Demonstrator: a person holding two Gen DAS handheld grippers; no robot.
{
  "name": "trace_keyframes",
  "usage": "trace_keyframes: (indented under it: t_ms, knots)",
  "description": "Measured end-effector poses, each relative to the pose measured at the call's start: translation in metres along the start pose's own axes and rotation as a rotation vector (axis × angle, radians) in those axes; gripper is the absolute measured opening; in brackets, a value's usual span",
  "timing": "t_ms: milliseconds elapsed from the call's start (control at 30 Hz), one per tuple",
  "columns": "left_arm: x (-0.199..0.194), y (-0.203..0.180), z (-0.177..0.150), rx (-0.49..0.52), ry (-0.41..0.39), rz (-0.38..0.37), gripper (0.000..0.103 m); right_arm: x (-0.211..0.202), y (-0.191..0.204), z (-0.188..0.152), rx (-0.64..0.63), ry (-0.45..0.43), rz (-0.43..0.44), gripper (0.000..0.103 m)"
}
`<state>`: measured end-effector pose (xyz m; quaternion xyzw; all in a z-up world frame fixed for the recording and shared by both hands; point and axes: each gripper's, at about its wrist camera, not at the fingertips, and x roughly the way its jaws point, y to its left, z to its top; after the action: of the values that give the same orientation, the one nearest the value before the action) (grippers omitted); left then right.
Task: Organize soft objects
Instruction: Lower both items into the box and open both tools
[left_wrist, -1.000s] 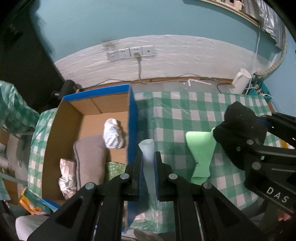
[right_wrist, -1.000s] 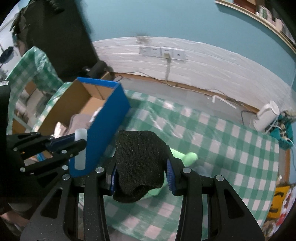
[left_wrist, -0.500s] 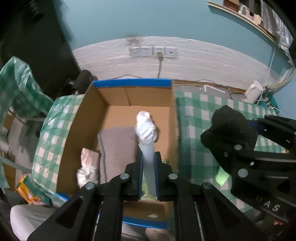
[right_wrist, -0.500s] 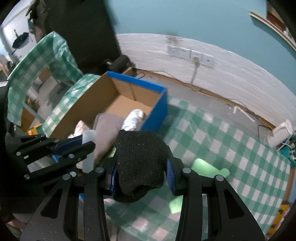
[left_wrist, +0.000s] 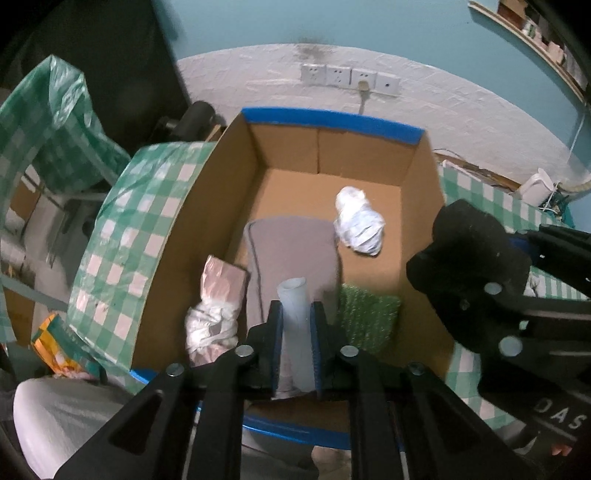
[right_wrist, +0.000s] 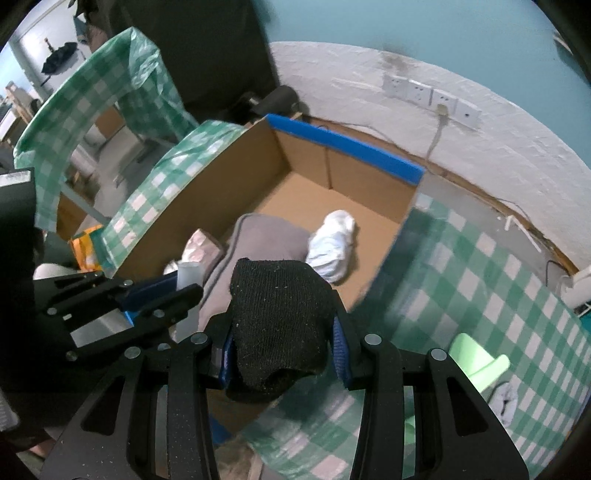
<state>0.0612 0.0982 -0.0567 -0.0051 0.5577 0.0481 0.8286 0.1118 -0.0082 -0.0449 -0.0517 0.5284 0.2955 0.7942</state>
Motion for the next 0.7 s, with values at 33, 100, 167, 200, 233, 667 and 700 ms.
trace_keyframes:
  t_ms: [33,100,167,200,233,667,700]
  knots:
    - [0.003,0.003,0.000,-0.010,0.011,0.003,0.018,0.002,0.001,0.001,0.008,-0.001,0.006,0.046]
    - [0.006,0.007,-0.001,-0.021,0.018,0.008,0.027,0.006,0.002,0.003,0.019,-0.005,-0.009,0.049]
    - [0.006,0.010,0.000,-0.033,0.016,0.013,0.038,0.007,0.004,0.003,0.019,-0.007,-0.017,0.052]
    - [0.005,0.011,0.000,-0.039,0.009,0.015,0.041,0.007,0.003,0.003,0.020,-0.007,-0.018,0.053]
    - [0.003,0.012,0.001,-0.046,0.001,0.014,0.043,0.007,0.003,0.004,0.025,-0.010,-0.018,0.057]
    - [-0.005,-0.002,0.006,-0.018,-0.028,0.003,0.061,-0.014,-0.018,0.000,0.067,-0.052,-0.081,0.073]
    - [-0.006,-0.005,0.006,-0.013,-0.029,0.002,0.062,-0.014,-0.019,-0.001,0.069,-0.052,-0.084,0.073]
